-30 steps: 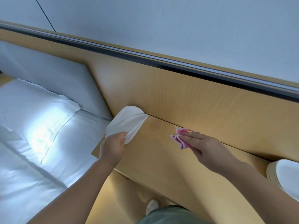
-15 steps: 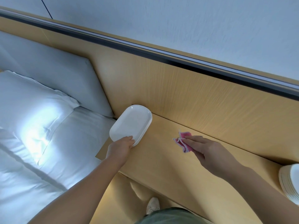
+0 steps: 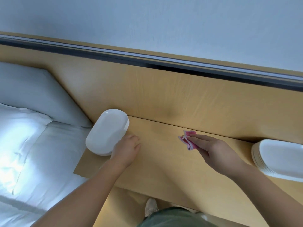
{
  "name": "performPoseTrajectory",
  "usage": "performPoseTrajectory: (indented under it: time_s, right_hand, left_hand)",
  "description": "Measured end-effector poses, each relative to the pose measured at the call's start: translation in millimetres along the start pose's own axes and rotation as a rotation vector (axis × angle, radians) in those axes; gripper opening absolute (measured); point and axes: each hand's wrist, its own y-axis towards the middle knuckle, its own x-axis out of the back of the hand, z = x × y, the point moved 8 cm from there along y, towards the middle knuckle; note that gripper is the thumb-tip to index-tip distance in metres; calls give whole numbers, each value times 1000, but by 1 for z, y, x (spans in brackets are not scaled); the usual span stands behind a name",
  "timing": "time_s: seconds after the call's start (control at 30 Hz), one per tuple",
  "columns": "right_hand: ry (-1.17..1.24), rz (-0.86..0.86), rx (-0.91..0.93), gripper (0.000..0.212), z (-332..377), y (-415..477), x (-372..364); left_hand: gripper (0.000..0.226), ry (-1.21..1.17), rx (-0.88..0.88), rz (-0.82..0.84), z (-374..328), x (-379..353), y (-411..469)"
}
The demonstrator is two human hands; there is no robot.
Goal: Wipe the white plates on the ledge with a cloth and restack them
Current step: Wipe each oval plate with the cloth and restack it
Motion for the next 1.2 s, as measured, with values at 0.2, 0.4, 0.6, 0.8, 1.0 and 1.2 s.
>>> performPoseTrajectory:
  time_s: [0.2,0.4,0.6,0.8,1.0,1.2]
  right_hand:
    - [36,-169,-147,40,-52,-70,60]
    - [-1,-249,-331,31,-114,-160,108]
    - [-14,-302,-471,34,-168,-238,147]
    - [-18,-309,-458,30,-196,-271,168]
    - [-14,-298,-416,35,-216,-282,176]
    - [-10,-317,-384,29,-224,-286,180]
  left_hand:
    - [20,-35,-166,95,-133,-50,20]
    - [26,-185,-297,145,-254,-103,25]
    - [31,-215,-367,199,-350,-146,33]
    - [42,-153,-291,230,-401,-175,49]
    - [20,-340,-50,263,-405,-196,58]
    - [9,-552,87,216,-404,-199,59]
